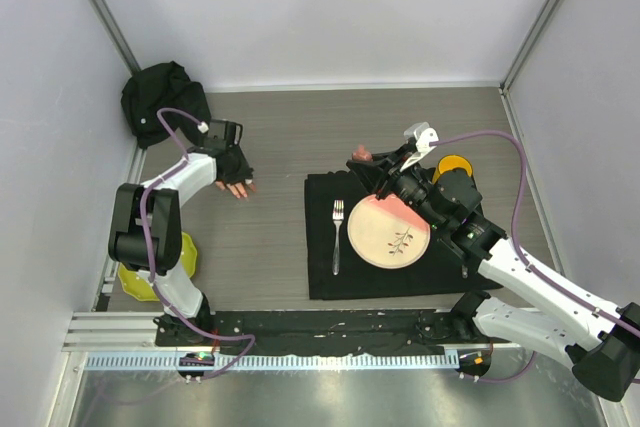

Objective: Paint the nails

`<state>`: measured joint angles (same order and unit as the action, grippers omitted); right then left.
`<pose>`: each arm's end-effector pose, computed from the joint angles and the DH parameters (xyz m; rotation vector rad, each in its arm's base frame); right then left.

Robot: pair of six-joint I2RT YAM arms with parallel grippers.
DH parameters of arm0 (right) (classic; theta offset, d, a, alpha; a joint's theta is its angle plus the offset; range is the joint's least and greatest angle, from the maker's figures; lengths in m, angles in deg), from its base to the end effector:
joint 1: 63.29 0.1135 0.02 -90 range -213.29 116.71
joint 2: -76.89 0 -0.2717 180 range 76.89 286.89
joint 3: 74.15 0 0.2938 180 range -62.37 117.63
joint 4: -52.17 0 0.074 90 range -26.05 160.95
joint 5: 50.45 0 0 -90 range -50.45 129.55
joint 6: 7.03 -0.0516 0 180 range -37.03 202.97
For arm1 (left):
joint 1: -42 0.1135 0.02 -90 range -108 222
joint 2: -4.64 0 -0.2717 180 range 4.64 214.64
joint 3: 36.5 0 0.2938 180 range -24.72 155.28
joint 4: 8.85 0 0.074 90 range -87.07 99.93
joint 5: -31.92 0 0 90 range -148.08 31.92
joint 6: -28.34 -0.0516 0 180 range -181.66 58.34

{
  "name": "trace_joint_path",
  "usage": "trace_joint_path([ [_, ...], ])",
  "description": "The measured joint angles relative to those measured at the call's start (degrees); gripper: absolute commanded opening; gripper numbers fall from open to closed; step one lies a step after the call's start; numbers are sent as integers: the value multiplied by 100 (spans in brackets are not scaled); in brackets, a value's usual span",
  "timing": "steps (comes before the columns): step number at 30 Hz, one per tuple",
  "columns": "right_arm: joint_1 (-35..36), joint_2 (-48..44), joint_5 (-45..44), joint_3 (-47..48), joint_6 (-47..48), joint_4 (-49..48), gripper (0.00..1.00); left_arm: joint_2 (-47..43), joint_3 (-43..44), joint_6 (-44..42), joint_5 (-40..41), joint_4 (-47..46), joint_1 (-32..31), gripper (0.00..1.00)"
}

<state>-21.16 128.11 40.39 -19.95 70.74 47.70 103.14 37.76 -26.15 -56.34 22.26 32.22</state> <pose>0.1981 0.1802 0.3569 -0.3961 1.4353 0.7846 0.3939 -0.0663 0.1583 -0.5815 2.4919 -0.2715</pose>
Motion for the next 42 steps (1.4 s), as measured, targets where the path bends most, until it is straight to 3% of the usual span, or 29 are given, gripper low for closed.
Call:
trace_joint_path([
  [42,0,2,68,0,-20,0,1,37,232,7,-247,20,229,0],
])
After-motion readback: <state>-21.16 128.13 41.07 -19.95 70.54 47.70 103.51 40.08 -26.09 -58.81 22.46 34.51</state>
